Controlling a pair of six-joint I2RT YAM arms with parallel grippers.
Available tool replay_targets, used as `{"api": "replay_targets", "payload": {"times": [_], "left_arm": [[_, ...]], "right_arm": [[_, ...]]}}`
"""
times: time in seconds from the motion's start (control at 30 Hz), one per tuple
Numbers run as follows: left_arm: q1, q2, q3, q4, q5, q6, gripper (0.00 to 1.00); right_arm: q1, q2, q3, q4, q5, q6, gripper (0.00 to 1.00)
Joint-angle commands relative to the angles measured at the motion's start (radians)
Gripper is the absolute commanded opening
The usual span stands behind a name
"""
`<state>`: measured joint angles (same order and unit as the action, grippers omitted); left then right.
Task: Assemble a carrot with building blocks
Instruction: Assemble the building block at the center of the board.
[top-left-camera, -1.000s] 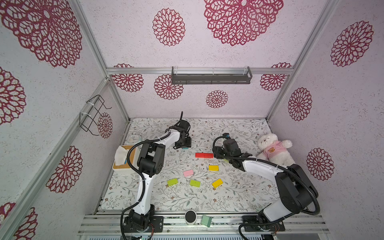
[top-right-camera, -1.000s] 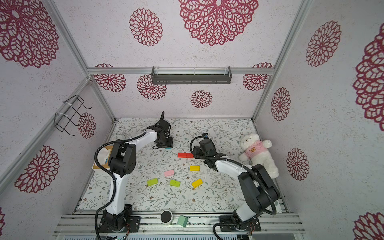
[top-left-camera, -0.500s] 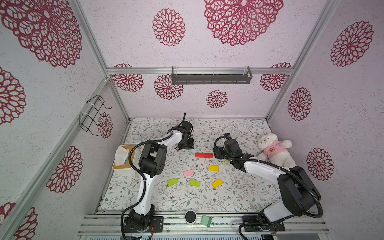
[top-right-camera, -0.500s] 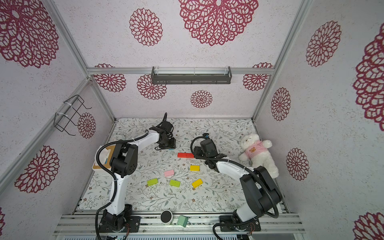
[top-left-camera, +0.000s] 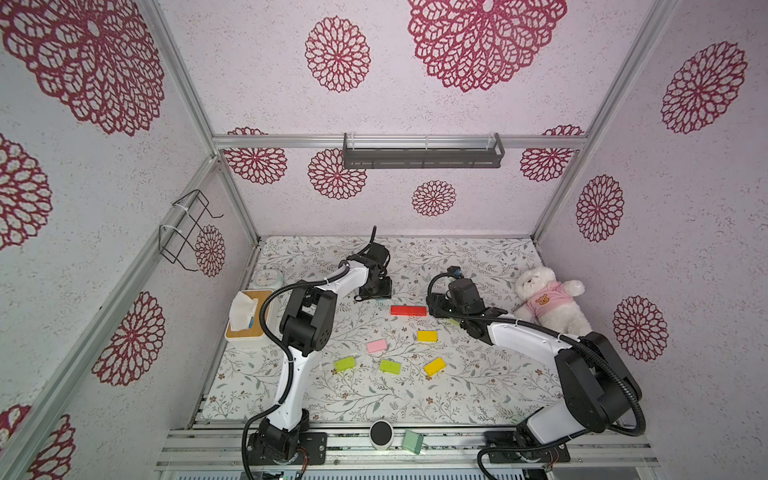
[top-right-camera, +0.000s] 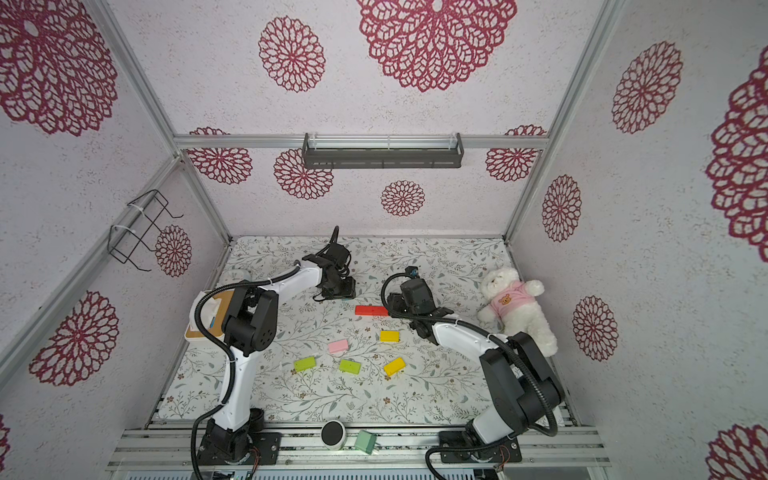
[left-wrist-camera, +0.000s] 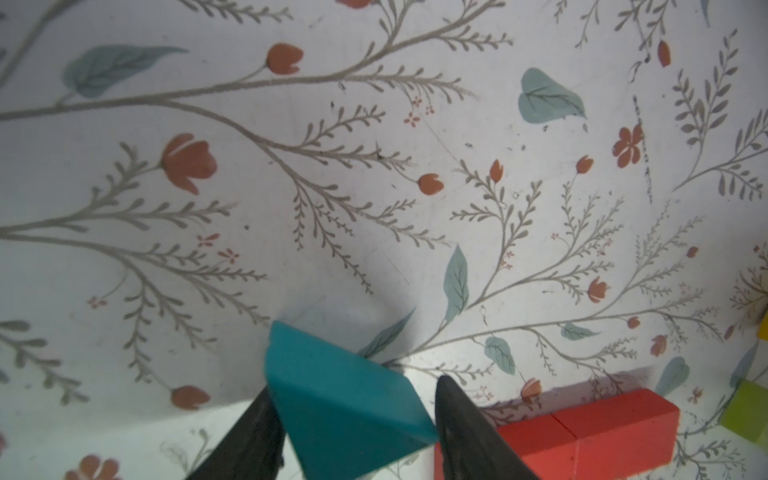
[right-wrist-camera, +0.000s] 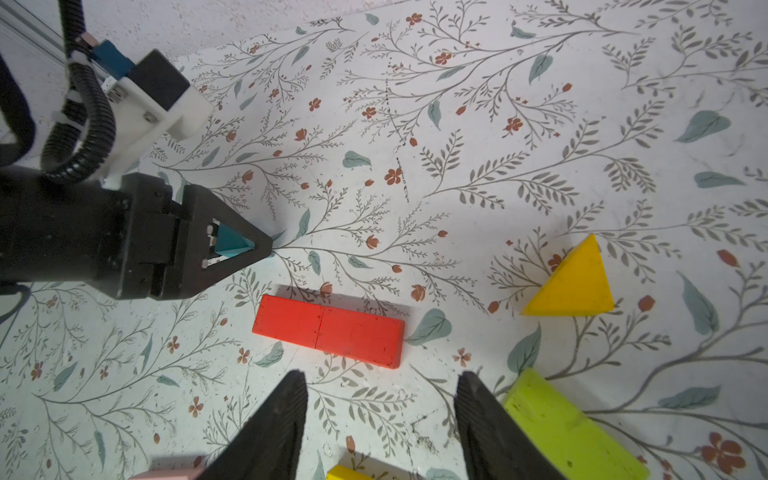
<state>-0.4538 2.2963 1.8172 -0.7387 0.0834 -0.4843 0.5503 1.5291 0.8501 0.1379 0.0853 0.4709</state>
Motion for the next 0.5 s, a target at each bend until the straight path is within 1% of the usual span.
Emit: {"api": "replay_targets", "payload": {"times": [0.0,0.07,0.13,0.33,0.47], "left_arm": [[-0.003,0.030,0.034,0.010,-0.020,-0.010,0.60],[-0.002,0.035,0.042,0.009,-0.018,-0.008,0.59],[-0.003,0.041,0.049,0.010,-0.014,-0.007,0.55],[-0.003,0.049,0.051,0.006,-0.006,-0.008,0.51],[-0.003,0.045,0.044,0.005,-0.005,-0.008,0.51]], "right_arm": [[-0.007,-0.029,-0.003,0.025,0.018,-0.002,0.61],[-0.007,-0.027,-0.003,0.026,0.019,-0.001,0.61],[-0.007,-0.026,-0.003,0.026,0.019,0.000,0.61],[-0.007,-0.024,-0.003,0.025,0.022,-0.002,0.61],[-0.007,-0.021,-0.002,0.026,0.022,-0.001,0.61]]}}
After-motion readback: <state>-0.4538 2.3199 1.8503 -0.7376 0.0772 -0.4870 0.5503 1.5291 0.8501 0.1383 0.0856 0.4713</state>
